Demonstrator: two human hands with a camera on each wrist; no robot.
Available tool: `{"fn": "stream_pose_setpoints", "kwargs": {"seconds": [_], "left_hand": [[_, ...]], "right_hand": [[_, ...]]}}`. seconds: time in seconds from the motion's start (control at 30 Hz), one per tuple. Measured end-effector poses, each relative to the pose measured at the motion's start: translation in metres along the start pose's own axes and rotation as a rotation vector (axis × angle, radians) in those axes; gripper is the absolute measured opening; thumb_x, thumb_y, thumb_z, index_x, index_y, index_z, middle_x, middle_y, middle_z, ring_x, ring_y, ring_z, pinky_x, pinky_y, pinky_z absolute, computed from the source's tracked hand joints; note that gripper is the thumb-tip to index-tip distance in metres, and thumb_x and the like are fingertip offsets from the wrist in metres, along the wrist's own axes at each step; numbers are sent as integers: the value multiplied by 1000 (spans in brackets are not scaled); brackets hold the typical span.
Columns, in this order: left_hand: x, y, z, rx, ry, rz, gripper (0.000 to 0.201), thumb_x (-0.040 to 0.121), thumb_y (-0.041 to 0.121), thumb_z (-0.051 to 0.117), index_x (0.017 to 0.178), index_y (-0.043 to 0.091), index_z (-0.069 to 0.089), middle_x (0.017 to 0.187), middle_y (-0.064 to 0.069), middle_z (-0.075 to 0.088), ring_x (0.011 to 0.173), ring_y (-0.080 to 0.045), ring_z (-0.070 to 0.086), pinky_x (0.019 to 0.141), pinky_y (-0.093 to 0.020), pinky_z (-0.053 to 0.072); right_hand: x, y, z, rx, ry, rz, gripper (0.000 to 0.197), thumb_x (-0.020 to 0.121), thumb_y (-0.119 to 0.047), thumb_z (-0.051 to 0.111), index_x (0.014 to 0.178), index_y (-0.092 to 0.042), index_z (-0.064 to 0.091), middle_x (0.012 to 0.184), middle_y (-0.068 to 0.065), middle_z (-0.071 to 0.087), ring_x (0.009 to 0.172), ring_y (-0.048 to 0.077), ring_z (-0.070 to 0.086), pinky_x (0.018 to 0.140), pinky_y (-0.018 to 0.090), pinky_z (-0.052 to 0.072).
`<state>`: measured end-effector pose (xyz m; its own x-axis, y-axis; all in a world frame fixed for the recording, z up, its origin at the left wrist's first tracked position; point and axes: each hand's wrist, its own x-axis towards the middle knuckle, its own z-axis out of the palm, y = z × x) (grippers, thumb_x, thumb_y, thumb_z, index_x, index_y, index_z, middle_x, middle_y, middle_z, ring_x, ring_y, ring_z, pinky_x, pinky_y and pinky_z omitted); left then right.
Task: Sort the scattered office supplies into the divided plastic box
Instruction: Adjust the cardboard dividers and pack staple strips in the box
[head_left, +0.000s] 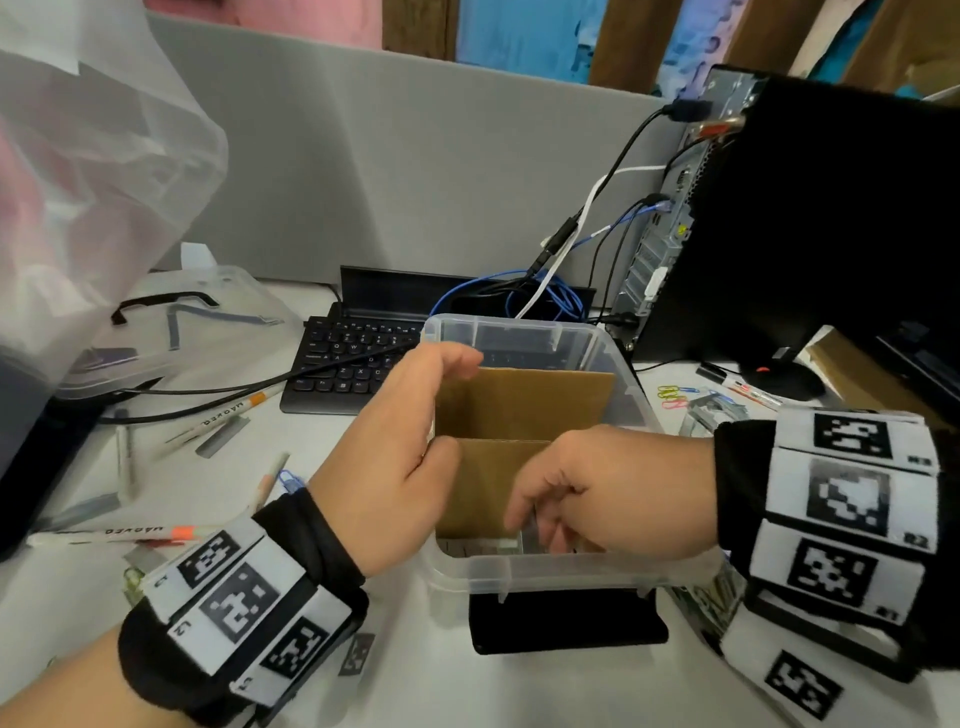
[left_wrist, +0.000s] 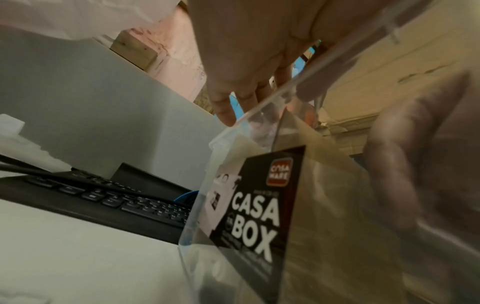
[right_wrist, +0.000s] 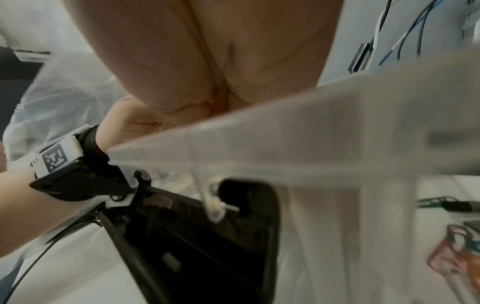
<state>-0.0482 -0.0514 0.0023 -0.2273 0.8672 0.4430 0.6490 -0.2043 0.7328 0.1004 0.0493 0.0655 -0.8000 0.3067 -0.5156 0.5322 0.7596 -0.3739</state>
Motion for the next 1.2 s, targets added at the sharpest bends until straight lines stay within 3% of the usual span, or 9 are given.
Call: {"fn": "stream_pose_setpoints", "kwargs": {"seconds": [0.07,0.2,0.3,0.47,0.6,0.83,1.0,1.13,1.2], "left_hand": [[0,-2,-1,-7,0,7,59,73,5,37,130,20,42,127,11,49,125,4,40,100,-4,27],[-1,-5,-2,20,-8,28,57,73,4,40,129,16,44,124,10,50,122,1,42,97,-2,25],[-2,-5,-2,15,-12,27,57,73,4,40,129,15,45,124,9,50,122,-1,43,97,-2,25],[-2,-5,-1,23,-10,27,55,73,10,38,128,17,46,122,8,51,119,-3,45,96,-3,26],[-1,-4,-2,36,-4,27,56,73,6,40,127,16,46,120,7,52,118,-5,46,96,-4,27],[-2,-3,-1,35,10,23,55,73,5,40,126,15,47,120,6,52,118,-6,46,96,-4,27],[-1,-2,-1,37,17,20,55,72,4,41,126,15,47,120,6,51,118,-5,45,95,-3,26],[-2,-2,-1,39,16,20,55,72,4,41,125,16,47,119,7,51,117,-3,45,95,-3,26],[-2,-2,-1,42,15,21,54,72,4,41,125,16,48,119,6,51,116,-4,46,95,-3,27]], "right_hand": [[8,4,3,18,-54,30,40,89,1,49,115,-25,65,83,-11,59,86,10,58,62,9,43],[21,9,10,38,-105,64,43,89,2,45,117,-24,65,77,-17,50,91,14,57,62,11,41],[28,8,12,42,-157,55,44,90,3,43,120,-21,63,76,-20,47,89,10,52,63,8,39],[39,5,18,59,-237,47,40,94,1,44,125,-17,60,87,-15,52,79,6,48,66,4,35],[44,0,23,42,-266,64,41,95,0,43,130,-15,57,124,3,59,110,21,55,86,14,40],[48,1,26,37,-318,73,41,97,-1,43,137,-9,49,138,11,50,123,29,48,99,21,35],[49,-1,27,-46,-314,72,38,96,-5,46,134,-5,51,132,12,55,121,28,52,97,23,37],[45,-6,28,-135,-188,49,29,92,-10,56,119,-9,64,114,15,66,105,31,62,93,40,48],[44,-6,29,-174,-186,48,28,92,-12,55,118,-10,65,112,14,67,104,31,62,91,40,49]]}}
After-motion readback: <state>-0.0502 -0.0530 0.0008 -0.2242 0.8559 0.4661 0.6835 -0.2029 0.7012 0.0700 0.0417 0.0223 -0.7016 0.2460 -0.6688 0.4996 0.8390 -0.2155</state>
